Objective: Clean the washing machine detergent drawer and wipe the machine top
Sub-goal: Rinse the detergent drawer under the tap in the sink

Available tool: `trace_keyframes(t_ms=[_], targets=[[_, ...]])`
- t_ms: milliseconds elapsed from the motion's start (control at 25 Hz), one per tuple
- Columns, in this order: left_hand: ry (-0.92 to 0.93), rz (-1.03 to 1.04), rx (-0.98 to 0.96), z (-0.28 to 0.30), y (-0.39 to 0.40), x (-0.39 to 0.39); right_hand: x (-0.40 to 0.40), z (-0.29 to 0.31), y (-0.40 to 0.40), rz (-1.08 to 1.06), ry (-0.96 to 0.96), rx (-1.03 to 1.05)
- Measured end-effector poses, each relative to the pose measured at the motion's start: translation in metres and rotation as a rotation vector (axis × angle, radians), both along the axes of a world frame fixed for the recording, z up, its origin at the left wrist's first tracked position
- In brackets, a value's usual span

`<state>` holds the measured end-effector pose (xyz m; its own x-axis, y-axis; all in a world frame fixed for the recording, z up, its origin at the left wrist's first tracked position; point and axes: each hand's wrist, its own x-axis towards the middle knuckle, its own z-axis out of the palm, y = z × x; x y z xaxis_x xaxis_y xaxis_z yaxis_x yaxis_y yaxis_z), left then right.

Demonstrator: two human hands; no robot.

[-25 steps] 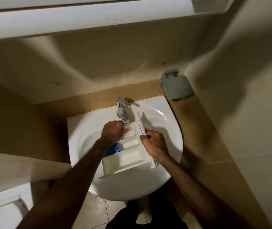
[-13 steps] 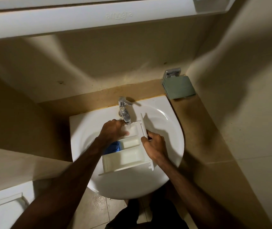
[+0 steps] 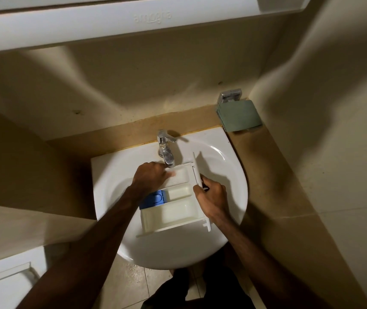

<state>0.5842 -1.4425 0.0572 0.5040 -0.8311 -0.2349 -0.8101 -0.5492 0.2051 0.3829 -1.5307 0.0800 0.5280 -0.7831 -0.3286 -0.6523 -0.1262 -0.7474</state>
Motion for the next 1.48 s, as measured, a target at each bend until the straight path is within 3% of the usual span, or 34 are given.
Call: trace_keyframes(t_ms=[120,280,440,640,920,1160,1320,1480], targets=[[0.142,-0.023,0.016,0.004,0.001,0.006,0.001,0.000,0.001,-0.005,-0.010,-0.005],[0.102,0.025,-0.003,0.004,-0.003,0.004,0.001,0.004,0.001,-0.003,-0.002,0.005],[0.251,0.065,-0.042,0.003,0.000,-0.001,-0.005,0.010,-0.015,-0.022,0.049,0.029],[-0.005,-0.017,-0.061,0.004,0.009,0.001,-0.009,0.018,-0.025,-0.069,0.037,0.058],[0.038,0.085,-0.032,0.005,0.000,-0.008,-0.008,0.023,-0.027,-0.112,0.027,0.106],[0.380,-0.039,-0.020,0.013,0.013,0.020,-0.009,0.022,-0.027,-0.098,0.010,0.106],[0.164,0.061,0.043,0.006,0.012,0.013,-0.006,0.019,-0.017,-0.087,-0.004,0.093],[0.125,0.087,-0.018,0.004,0.013,0.004,-0.005,0.017,-0.016,-0.062,-0.021,0.099]])
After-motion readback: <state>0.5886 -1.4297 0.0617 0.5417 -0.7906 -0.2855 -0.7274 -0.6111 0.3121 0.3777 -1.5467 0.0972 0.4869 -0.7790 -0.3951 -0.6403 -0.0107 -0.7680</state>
